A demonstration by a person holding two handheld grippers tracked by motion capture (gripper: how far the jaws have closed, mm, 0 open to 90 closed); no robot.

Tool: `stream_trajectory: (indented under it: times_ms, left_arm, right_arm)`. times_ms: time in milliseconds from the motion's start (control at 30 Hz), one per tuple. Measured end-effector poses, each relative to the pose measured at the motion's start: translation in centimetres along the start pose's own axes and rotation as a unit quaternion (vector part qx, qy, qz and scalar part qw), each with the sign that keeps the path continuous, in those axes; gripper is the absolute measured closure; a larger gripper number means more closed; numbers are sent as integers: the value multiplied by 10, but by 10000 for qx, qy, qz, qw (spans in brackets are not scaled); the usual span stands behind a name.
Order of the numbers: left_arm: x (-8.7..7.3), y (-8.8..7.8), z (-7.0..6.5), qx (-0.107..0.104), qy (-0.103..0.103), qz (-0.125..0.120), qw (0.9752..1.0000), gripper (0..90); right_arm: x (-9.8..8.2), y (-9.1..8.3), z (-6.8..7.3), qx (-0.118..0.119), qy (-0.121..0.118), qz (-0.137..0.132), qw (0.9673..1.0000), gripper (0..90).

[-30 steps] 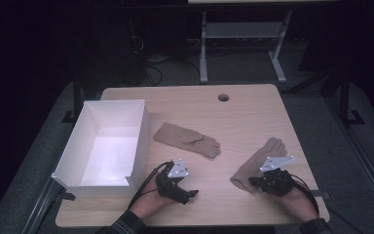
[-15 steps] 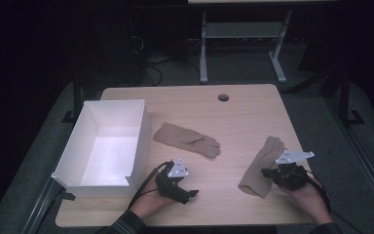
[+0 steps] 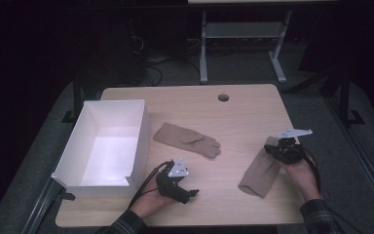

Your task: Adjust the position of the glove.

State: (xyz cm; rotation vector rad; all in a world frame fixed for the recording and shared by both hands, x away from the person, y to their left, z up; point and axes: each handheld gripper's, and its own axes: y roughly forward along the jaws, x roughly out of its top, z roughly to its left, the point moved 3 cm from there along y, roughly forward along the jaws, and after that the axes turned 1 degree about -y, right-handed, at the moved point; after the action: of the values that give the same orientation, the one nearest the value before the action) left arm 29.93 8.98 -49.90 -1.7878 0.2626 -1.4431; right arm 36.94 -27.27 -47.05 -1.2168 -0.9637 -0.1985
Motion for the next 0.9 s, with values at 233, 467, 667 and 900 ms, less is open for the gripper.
stream_trajectory:
  times_ms: [233, 467, 667, 900]
  left_arm:
    - [0, 0, 0, -1, 5, 3, 10000, 126]
    - [0, 0, 0, -14, 22, 17, 10000, 126]
    - [0, 0, 0, -13, 22, 15, 10000, 126]
    - [0, 0, 1, -14, 25, 19, 10000, 125]
  right_arm:
    - [2, 16, -8, -207, 82, 243, 9995, 900]
    - [1, 26, -4, -22, 28, 371, 9993, 900]
    - [7, 32, 10, 406, -120, 355, 9985, 900]
    - [13, 40, 32, 777, -380, 339, 9957, 900]
